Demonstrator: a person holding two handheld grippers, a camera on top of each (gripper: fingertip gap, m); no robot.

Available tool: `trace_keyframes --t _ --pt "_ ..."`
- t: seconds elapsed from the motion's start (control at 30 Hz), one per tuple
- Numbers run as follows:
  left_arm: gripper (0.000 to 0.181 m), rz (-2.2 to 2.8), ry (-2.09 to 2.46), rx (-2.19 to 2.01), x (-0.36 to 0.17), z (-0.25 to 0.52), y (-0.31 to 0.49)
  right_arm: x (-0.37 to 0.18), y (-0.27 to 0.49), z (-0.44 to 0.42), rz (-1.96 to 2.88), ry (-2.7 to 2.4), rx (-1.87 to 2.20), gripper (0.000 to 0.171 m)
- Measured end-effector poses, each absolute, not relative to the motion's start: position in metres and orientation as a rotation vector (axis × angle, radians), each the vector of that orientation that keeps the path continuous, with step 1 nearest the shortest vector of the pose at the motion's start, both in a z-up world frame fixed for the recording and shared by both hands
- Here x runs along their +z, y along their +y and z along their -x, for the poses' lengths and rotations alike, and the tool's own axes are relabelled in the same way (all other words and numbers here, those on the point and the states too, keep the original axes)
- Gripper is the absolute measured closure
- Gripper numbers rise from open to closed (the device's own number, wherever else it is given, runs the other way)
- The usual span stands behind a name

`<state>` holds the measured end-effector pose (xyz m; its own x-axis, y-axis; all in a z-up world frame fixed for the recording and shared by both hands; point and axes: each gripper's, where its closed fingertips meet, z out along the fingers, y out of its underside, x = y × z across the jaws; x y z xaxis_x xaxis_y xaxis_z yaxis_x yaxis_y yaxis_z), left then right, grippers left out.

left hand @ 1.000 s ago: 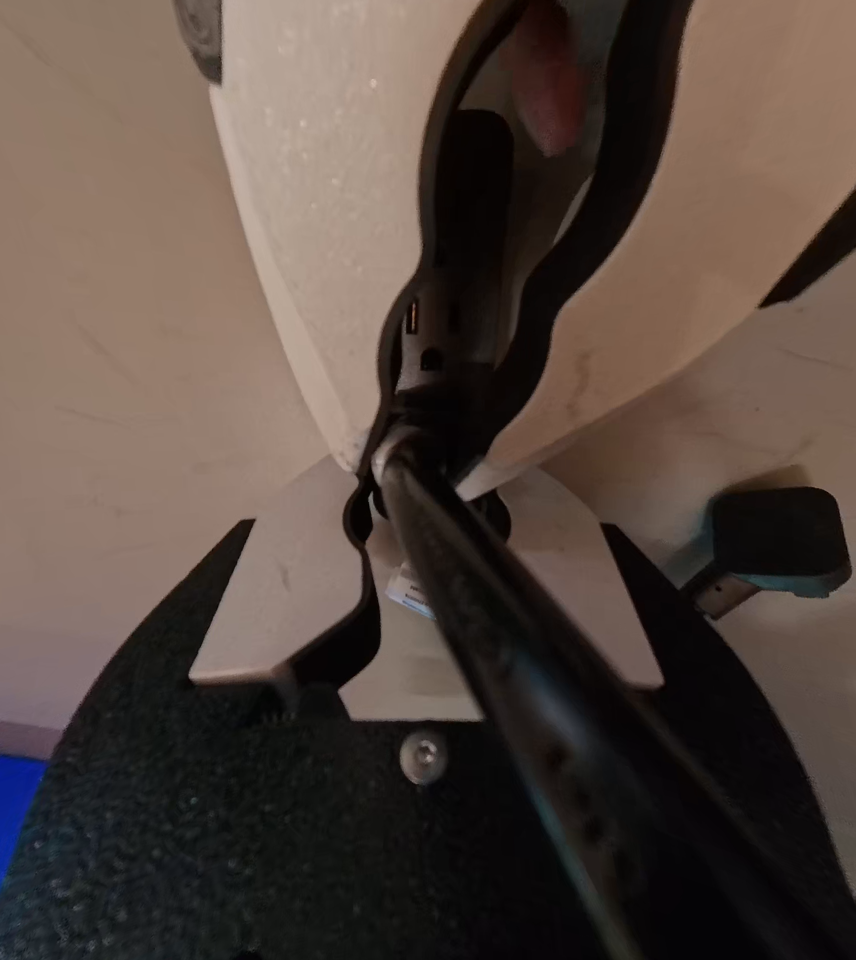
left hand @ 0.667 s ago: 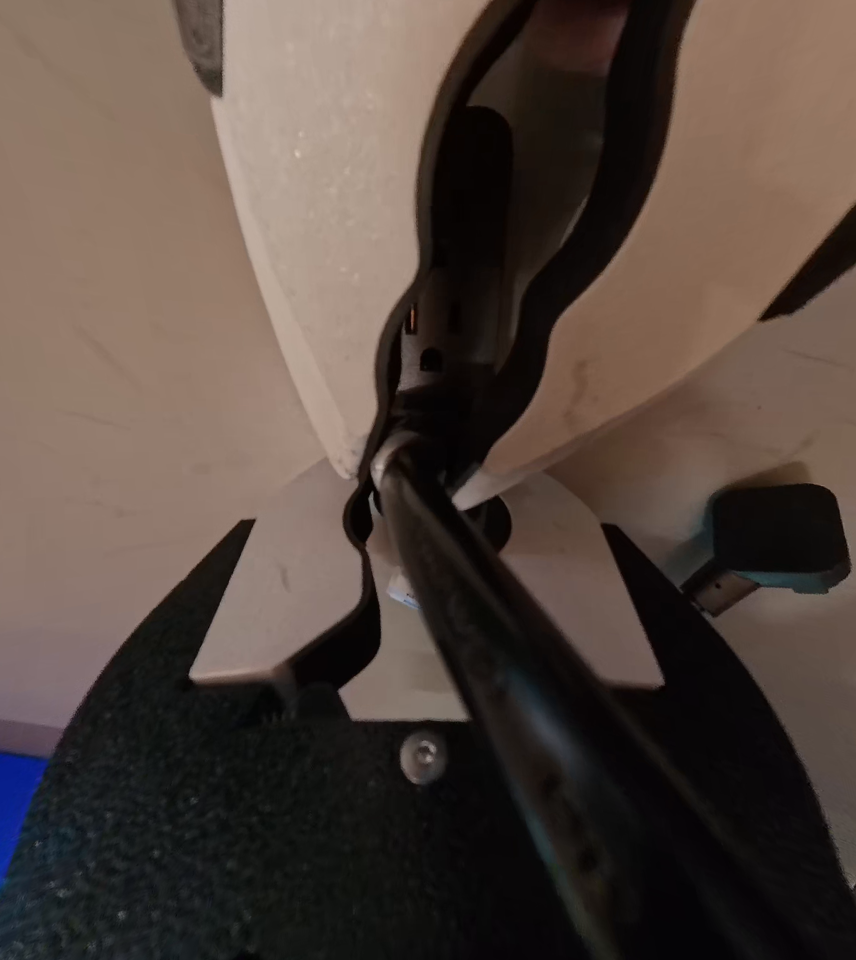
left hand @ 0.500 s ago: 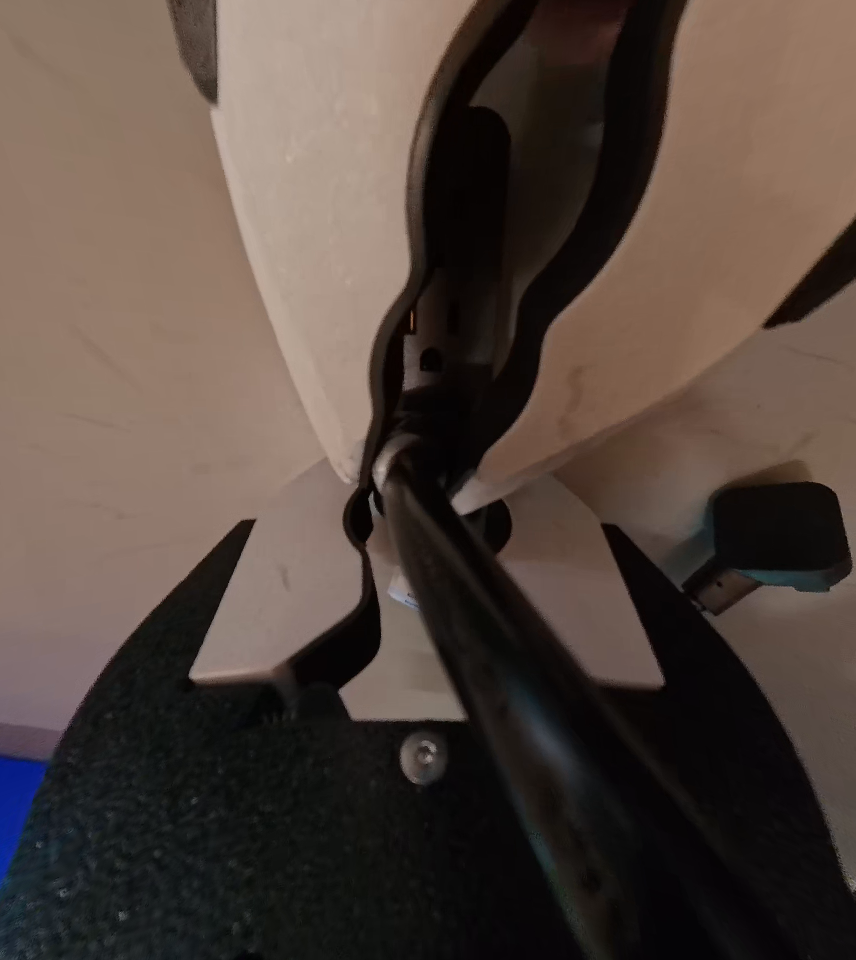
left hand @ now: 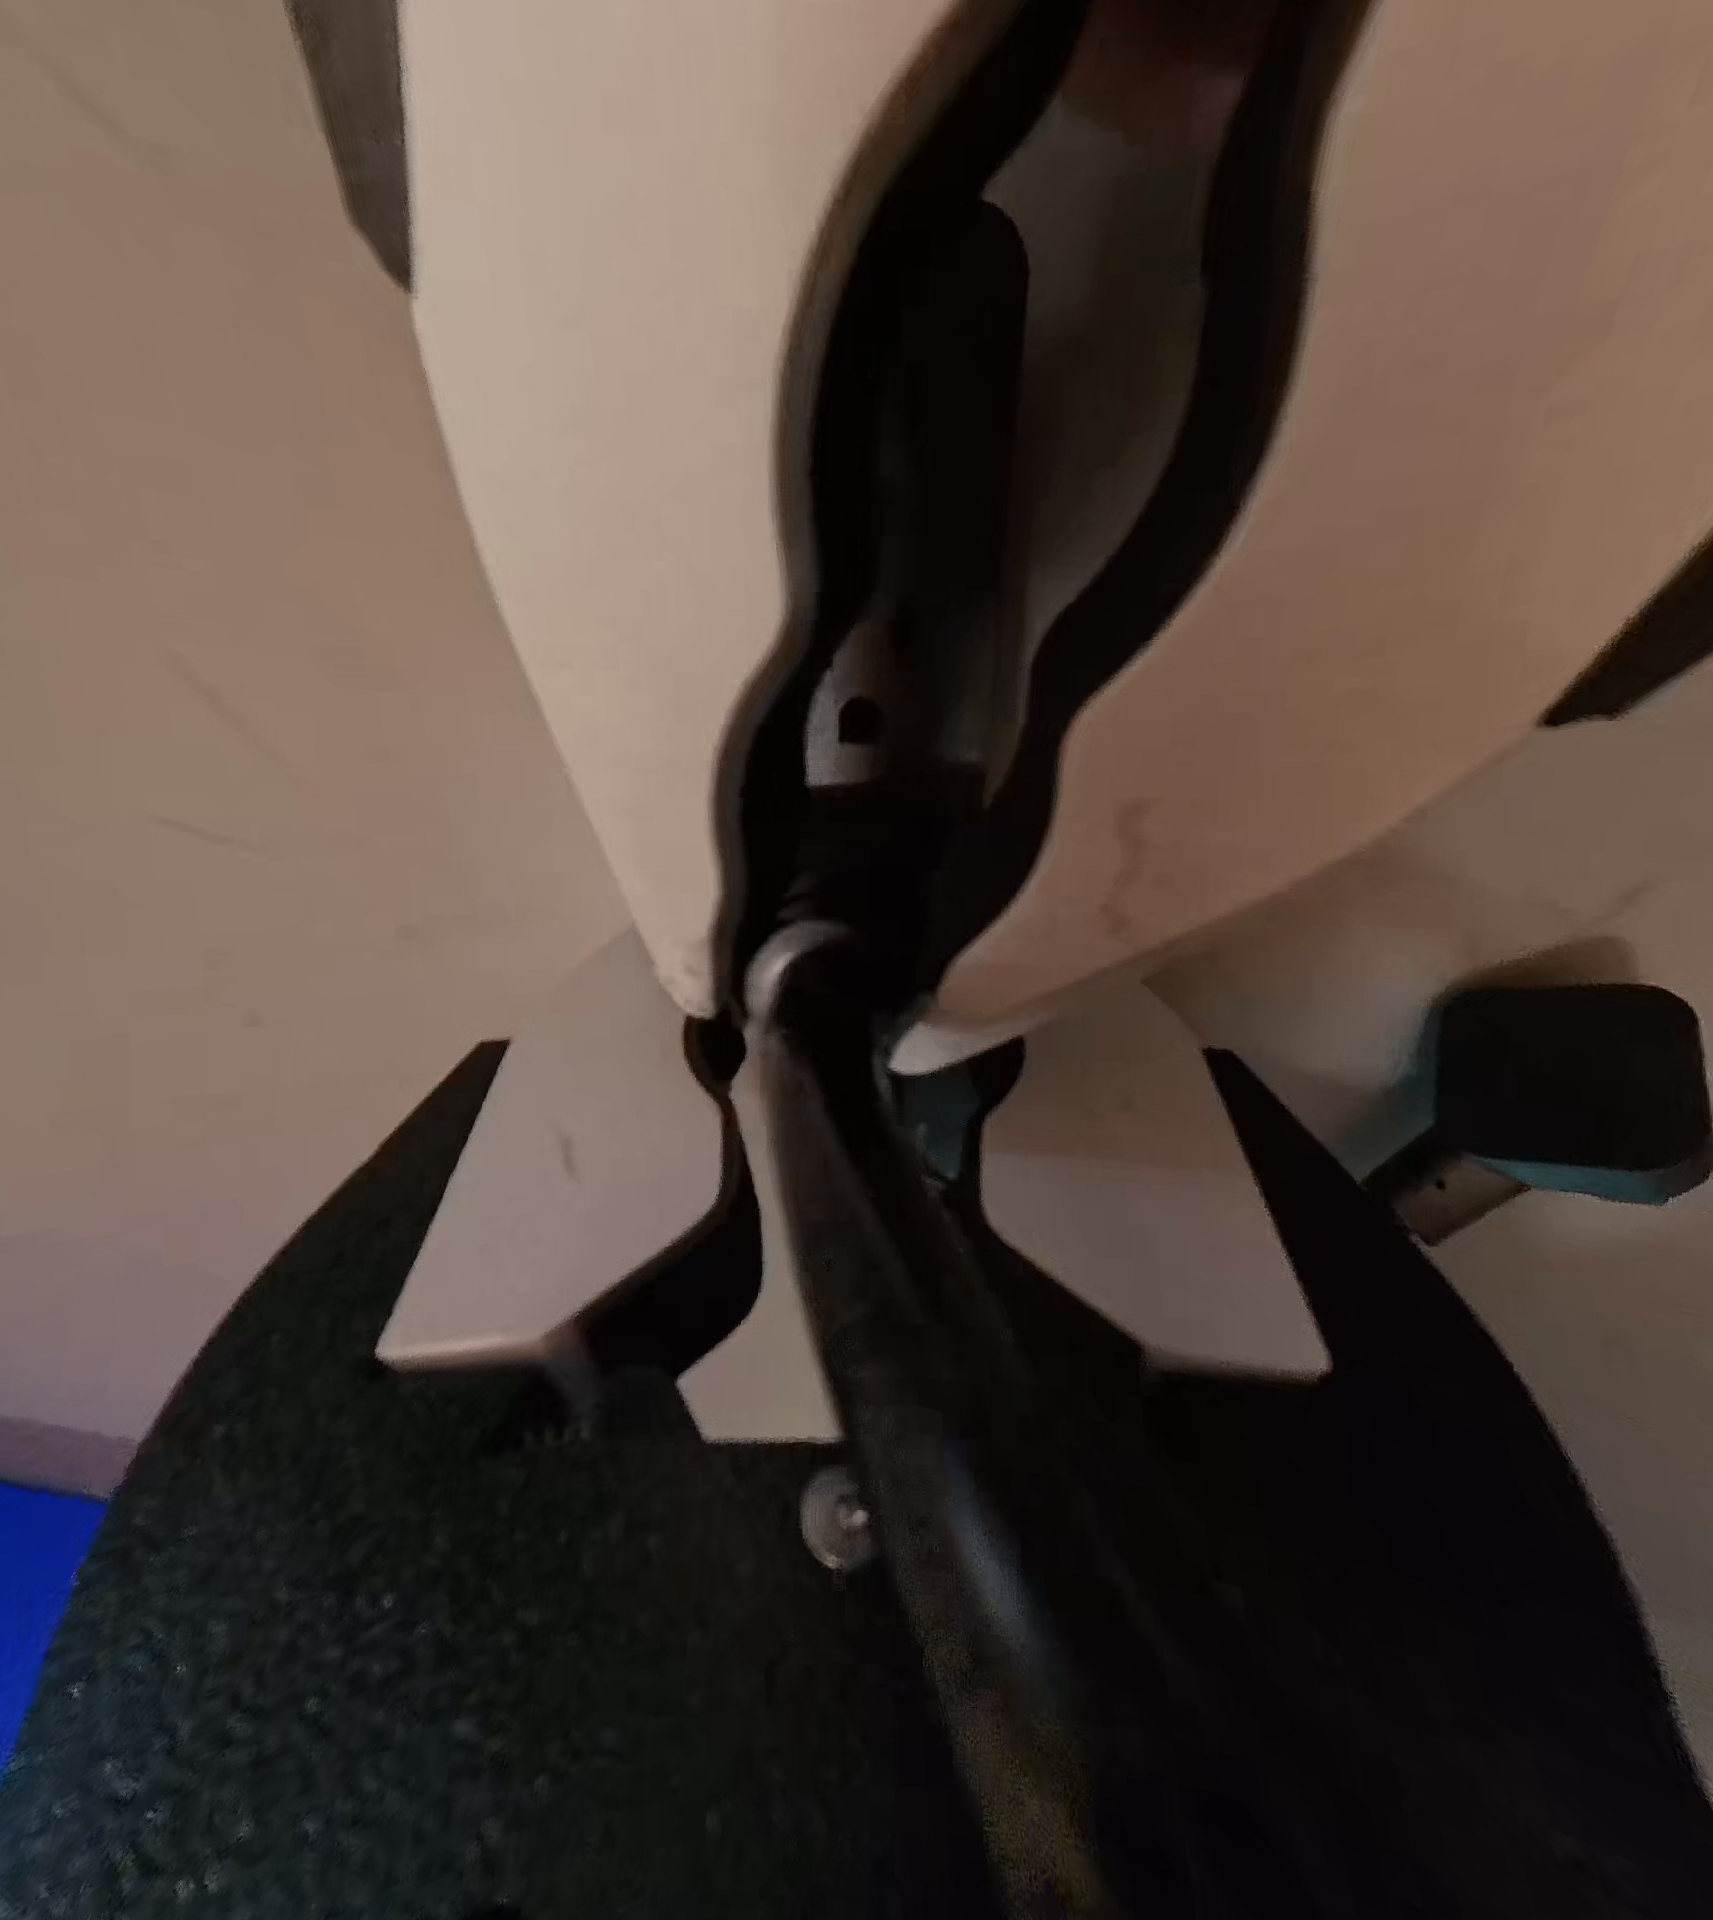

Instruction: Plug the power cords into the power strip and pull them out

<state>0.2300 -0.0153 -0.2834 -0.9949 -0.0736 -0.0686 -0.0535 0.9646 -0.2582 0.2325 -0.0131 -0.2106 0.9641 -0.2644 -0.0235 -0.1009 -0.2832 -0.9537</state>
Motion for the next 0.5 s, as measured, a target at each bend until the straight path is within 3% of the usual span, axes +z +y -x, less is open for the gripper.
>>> trace_keyframes --t 0.5 --pt "0.140 0.161 3.056 -0.447 -0.283 -0.229 -0.017 -0.207 -0.011 -0.237 1.821 0.290 -0.070 0.157"
